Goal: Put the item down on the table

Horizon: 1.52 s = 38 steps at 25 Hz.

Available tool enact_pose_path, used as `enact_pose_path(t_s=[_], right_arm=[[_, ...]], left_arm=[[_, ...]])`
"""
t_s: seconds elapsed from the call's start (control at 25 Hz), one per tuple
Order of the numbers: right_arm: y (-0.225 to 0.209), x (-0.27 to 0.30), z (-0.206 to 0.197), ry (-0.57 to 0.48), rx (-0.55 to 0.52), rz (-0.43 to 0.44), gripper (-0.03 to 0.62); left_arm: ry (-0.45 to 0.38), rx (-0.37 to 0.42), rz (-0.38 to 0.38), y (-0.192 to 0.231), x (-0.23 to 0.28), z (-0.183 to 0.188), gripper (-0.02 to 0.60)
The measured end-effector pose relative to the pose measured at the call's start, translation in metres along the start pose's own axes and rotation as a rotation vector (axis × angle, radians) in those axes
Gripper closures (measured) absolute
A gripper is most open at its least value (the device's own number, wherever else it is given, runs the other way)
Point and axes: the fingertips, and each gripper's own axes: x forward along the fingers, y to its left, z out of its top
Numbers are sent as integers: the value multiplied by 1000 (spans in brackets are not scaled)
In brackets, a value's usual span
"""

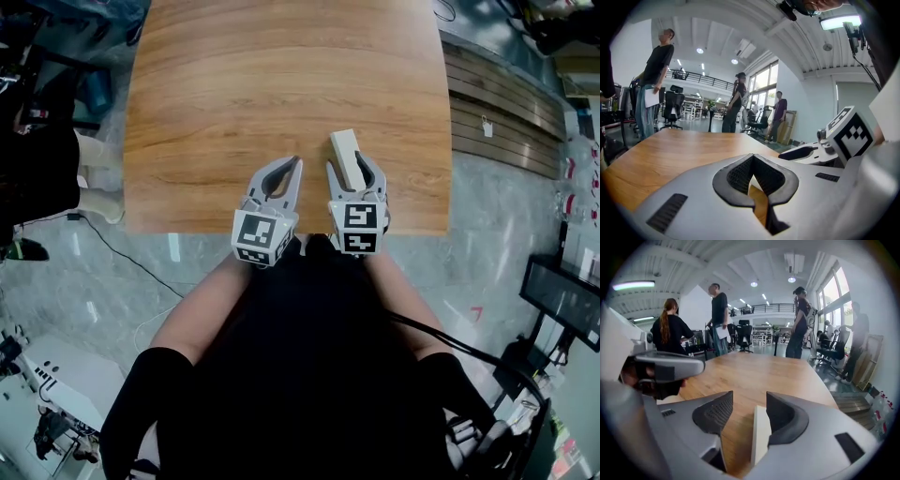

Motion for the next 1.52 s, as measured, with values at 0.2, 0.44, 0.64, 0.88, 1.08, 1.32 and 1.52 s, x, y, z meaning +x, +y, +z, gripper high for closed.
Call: enact_pose_path(t_s=[0.2, 0.44, 0.64, 0.88, 1.08, 1.32, 1.52], right_arm=[[-5, -39, 64, -241, 11, -12, 533], [-7, -79, 116, -445, 17, 3, 580], [-5, -95, 127, -510, -14, 23, 582], [-11, -95, 122, -482, 19, 13, 582], [-10, -96, 121, -504, -1, 25, 582], [-9, -95, 120, -476, 12, 7, 583], [-7, -95, 121, -504, 3, 23, 582]], left_arm=[[-52, 28, -2, -5, 4, 26, 578], [-95, 49, -17, -14, 6, 50, 578], [-154, 72, -24, -23, 4, 75, 578], [-197, 110, -15, -30, 1, 88, 578], [-196, 104, -13, -32, -1, 87, 578], [-195, 100, -14, -30, -2, 87, 578], [-191, 91, -16, -31, -2, 85, 578]])
